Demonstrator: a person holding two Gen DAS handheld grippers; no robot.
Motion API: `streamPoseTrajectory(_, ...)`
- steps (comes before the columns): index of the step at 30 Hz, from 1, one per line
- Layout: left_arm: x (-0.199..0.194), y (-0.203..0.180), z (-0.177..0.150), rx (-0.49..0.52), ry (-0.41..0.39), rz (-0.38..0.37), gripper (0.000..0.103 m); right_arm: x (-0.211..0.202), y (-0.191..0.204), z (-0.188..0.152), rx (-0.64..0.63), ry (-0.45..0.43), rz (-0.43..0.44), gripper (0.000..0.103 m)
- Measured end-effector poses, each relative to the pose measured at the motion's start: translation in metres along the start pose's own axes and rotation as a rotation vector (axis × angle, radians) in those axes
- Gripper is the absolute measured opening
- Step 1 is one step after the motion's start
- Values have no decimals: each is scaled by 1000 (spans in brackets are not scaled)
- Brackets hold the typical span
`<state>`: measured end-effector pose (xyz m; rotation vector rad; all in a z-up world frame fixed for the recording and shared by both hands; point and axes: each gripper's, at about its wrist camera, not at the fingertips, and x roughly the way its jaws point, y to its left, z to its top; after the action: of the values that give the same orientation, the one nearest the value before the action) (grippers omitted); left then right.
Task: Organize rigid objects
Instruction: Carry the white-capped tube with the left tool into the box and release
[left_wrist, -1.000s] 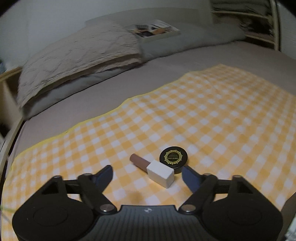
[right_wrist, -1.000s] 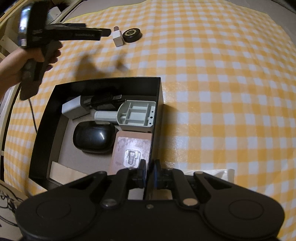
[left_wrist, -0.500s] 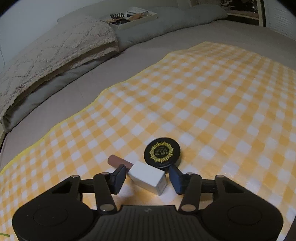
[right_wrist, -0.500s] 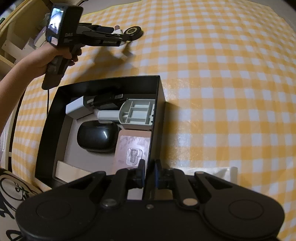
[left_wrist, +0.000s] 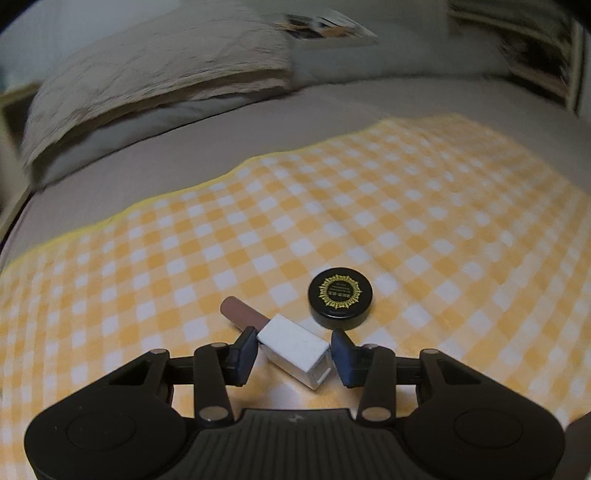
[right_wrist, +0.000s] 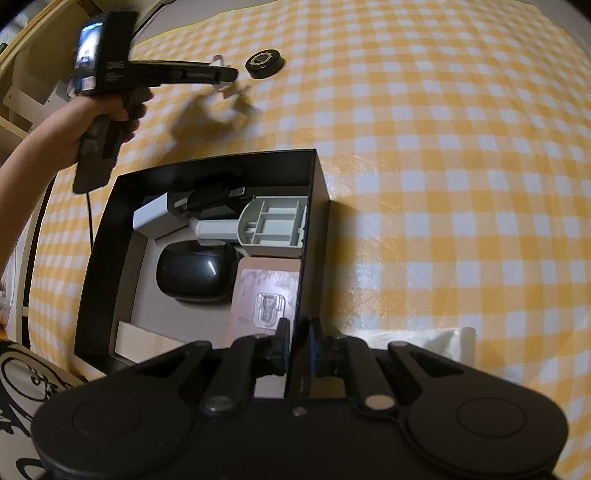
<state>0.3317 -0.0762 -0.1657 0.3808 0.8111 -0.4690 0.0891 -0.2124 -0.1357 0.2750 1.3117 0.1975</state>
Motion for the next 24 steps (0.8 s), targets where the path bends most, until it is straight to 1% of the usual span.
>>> streamPoseTrajectory(3,-19,9,-5,-99,-10,-13,45,1,1,0,-7,-4,-9,10)
streamPoseTrajectory(9,-65,18,-21,-205,-33,-43,45,3,4,0,-12,-9,-29,10)
streamPoseTrajectory(13,-99,21,-28,-238,-77,-63,45,5,5,0,-21,-13,-42,10)
streamPoseTrajectory(16,-128,23,-35,-298,-104,-94,45,6,6,0,-22,-16,-50,9)
streamPoseTrajectory(20,-170,14,-46,-356,-132,-169,45,7,7,0,-27,-20,-62,9)
streamPoseTrajectory(24,-204,-10,-59,-391,-125,-291,45,7,6,0,-23,-21,-65,9)
